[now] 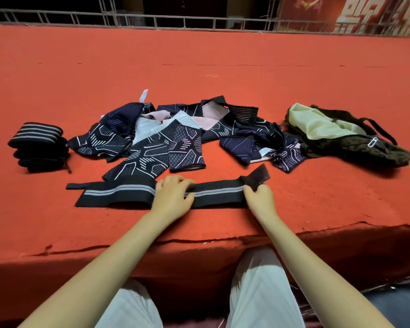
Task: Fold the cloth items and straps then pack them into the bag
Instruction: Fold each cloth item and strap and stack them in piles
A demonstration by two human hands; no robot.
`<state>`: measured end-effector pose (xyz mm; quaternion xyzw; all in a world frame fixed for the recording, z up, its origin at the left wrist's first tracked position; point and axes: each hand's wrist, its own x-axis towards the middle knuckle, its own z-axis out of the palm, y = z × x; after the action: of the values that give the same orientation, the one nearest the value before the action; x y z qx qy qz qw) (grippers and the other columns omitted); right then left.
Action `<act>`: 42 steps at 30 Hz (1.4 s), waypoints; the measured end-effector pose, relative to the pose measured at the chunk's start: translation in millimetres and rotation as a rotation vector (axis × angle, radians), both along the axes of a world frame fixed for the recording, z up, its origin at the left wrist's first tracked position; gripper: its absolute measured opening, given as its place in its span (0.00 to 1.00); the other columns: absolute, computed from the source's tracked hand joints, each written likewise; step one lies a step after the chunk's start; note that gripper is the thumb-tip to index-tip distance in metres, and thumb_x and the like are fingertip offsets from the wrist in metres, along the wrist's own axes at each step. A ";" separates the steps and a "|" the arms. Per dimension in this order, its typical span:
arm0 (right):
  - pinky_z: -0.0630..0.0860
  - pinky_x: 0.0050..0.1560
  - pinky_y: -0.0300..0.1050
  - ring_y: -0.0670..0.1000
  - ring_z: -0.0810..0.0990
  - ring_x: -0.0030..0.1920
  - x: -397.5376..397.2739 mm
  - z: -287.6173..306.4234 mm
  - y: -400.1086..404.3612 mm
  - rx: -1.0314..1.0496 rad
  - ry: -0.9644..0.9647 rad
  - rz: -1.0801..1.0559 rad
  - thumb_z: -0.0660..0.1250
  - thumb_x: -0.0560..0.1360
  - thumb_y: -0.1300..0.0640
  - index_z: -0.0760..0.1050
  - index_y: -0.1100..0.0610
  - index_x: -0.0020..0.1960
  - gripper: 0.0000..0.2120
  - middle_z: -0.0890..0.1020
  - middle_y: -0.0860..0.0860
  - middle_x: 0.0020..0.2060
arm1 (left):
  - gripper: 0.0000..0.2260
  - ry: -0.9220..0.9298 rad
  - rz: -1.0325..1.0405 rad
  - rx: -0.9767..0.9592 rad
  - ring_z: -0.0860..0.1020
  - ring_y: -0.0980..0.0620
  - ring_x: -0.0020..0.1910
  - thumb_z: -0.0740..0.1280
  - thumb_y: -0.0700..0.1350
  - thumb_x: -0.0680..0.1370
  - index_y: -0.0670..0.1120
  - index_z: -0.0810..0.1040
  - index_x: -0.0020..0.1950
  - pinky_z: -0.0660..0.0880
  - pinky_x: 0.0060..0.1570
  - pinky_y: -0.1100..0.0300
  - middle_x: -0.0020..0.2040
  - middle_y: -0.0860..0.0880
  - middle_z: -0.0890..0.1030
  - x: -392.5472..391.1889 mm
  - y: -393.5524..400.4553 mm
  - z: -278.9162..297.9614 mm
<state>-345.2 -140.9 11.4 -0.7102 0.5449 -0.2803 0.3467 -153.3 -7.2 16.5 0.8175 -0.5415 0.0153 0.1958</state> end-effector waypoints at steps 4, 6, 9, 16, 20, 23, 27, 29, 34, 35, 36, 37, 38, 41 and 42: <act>0.68 0.43 0.50 0.62 0.78 0.46 -5.6 13.6 -20.5 -0.050 -0.095 -0.131 0.63 0.76 0.59 0.74 0.63 0.42 0.08 0.80 0.63 0.42 | 0.22 -0.024 0.122 0.220 0.60 0.48 0.71 0.59 0.57 0.78 0.55 0.66 0.72 0.48 0.72 0.41 0.70 0.49 0.66 22.3 26.3 -5.0; 0.70 0.46 0.51 0.64 0.78 0.50 -4.6 13.2 -28.6 -0.060 -0.064 -0.132 0.63 0.76 0.58 0.76 0.66 0.47 0.10 0.81 0.65 0.47 | 0.24 -0.012 0.119 0.262 0.56 0.49 0.74 0.56 0.58 0.80 0.56 0.59 0.75 0.44 0.73 0.42 0.75 0.49 0.60 25.2 37.7 -14.3; 0.70 0.48 0.52 0.63 0.78 0.52 0.0 7.6 -30.0 -0.116 0.019 -0.060 0.63 0.75 0.59 0.76 0.65 0.50 0.09 0.81 0.63 0.49 | 0.25 -0.014 0.106 0.271 0.52 0.50 0.76 0.54 0.59 0.80 0.57 0.56 0.76 0.43 0.73 0.43 0.77 0.49 0.57 24.8 41.9 -18.5; 0.71 0.49 0.47 0.57 0.75 0.52 14.1 5.7 -5.5 -0.342 0.179 0.215 0.64 0.74 0.59 0.74 0.51 0.66 0.21 0.74 0.54 0.47 | 0.23 0.066 0.119 0.265 0.55 0.48 0.75 0.58 0.58 0.79 0.60 0.61 0.74 0.46 0.73 0.42 0.75 0.49 0.60 26.8 35.1 -10.5; 0.73 0.48 0.49 0.55 0.73 0.54 24.8 1.4 11.3 -0.454 0.306 0.436 0.65 0.73 0.57 0.74 0.50 0.67 0.22 0.73 0.52 0.47 | 0.22 0.080 0.110 0.221 0.59 0.47 0.73 0.60 0.56 0.78 0.56 0.66 0.72 0.50 0.73 0.43 0.73 0.49 0.64 22.9 29.9 -6.9; 0.74 0.46 0.50 0.56 0.74 0.50 28.6 -3.6 19.3 -0.534 0.389 0.520 0.64 0.72 0.49 0.74 0.51 0.66 0.23 0.74 0.53 0.45 | 0.20 0.091 0.056 0.100 0.66 0.47 0.68 0.62 0.53 0.78 0.53 0.69 0.70 0.59 0.69 0.50 0.68 0.49 0.70 9.9 20.4 -3.9; 0.73 0.42 0.51 0.58 0.76 0.45 31.6 -8.6 23.8 -0.635 0.449 0.496 0.61 0.72 0.43 0.77 0.54 0.62 0.24 0.75 0.54 0.43 | 0.22 0.124 -0.065 -0.040 0.68 0.47 0.67 0.61 0.48 0.79 0.49 0.65 0.73 0.64 0.67 0.52 0.68 0.49 0.70 -14.0 6.2 -3.0; 0.73 0.43 0.51 0.59 0.76 0.48 31.2 -7.5 22.8 -0.647 0.463 0.462 0.63 0.74 0.44 0.77 0.54 0.62 0.21 0.76 0.55 0.45 | 0.24 0.124 -0.113 -0.055 0.66 0.47 0.69 0.61 0.48 0.79 0.47 0.63 0.75 0.63 0.68 0.52 0.70 0.48 0.67 -25.2 -1.3 -5.2; 0.73 0.47 0.50 0.56 0.73 0.55 23.3 -8.0 21.4 -0.547 0.444 0.415 0.63 0.75 0.41 0.74 0.50 0.66 0.23 0.75 0.53 0.51 | 0.22 0.187 -0.104 -0.094 0.68 0.47 0.67 0.61 0.49 0.79 0.48 0.66 0.73 0.66 0.66 0.53 0.68 0.48 0.70 -35.5 -15.2 -8.6; 0.74 0.47 0.50 0.55 0.72 0.56 21.8 -8.3 21.4 -0.531 0.421 0.389 0.64 0.74 0.40 0.74 0.51 0.66 0.24 0.75 0.52 0.51 | 0.20 0.250 -0.089 -0.120 0.71 0.48 0.64 0.62 0.50 0.79 0.49 0.69 0.70 0.68 0.65 0.54 0.65 0.48 0.72 -34.6 -18.4 -6.7; 0.74 0.46 0.49 0.54 0.72 0.57 20.8 -9.2 21.0 -0.516 0.406 0.367 0.64 0.74 0.39 0.74 0.51 0.66 0.25 0.75 0.51 0.51 | 0.18 0.334 -0.065 -0.149 0.73 0.50 0.61 0.63 0.51 0.78 0.49 0.73 0.67 0.70 0.63 0.54 0.61 0.48 0.75 -33.4 -21.8 -4.0; 0.74 0.47 0.49 0.53 0.71 0.57 20.0 -9.8 20.5 -0.503 0.401 0.357 0.64 0.73 0.38 0.74 0.50 0.66 0.26 0.75 0.51 0.51 | 0.16 0.425 -0.037 -0.183 0.76 0.51 0.57 0.64 0.53 0.77 0.49 0.76 0.62 0.72 0.60 0.53 0.58 0.48 0.78 -32.1 -25.6 -0.6; 0.74 0.47 0.49 0.53 0.71 0.57 19.4 -10.3 20.1 -0.491 0.399 0.361 0.64 0.73 0.37 0.73 0.50 0.66 0.27 0.74 0.50 0.51 | 0.14 0.507 -0.013 -0.209 0.77 0.52 0.54 0.65 0.54 0.76 0.49 0.79 0.58 0.73 0.58 0.54 0.54 0.49 0.80 -30.8 -29.5 3.1; 0.74 0.49 0.48 0.51 0.70 0.56 15.4 -9.9 19.4 -0.444 0.339 0.407 0.55 0.70 0.32 0.74 0.50 0.66 0.33 0.73 0.49 0.50 | 0.09 0.572 0.007 -0.214 0.78 0.53 0.53 0.69 0.45 0.74 0.46 0.80 0.53 0.71 0.56 0.61 0.52 0.50 0.82 -29.6 -37.5 7.2; 0.74 0.50 0.48 0.51 0.70 0.56 13.6 -10.6 18.0 -0.420 0.281 0.404 0.52 0.69 0.32 0.74 0.51 0.65 0.34 0.73 0.49 0.49 | 0.09 0.536 0.001 -0.220 0.77 0.52 0.55 0.69 0.40 0.73 0.45 0.80 0.53 0.69 0.55 0.64 0.53 0.49 0.81 -29.0 -39.1 6.8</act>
<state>-331.6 -122.9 0.8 -0.8918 0.3657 -0.2113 0.1623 -182.3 -46.2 23.3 0.7666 -0.4650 -0.1426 0.4192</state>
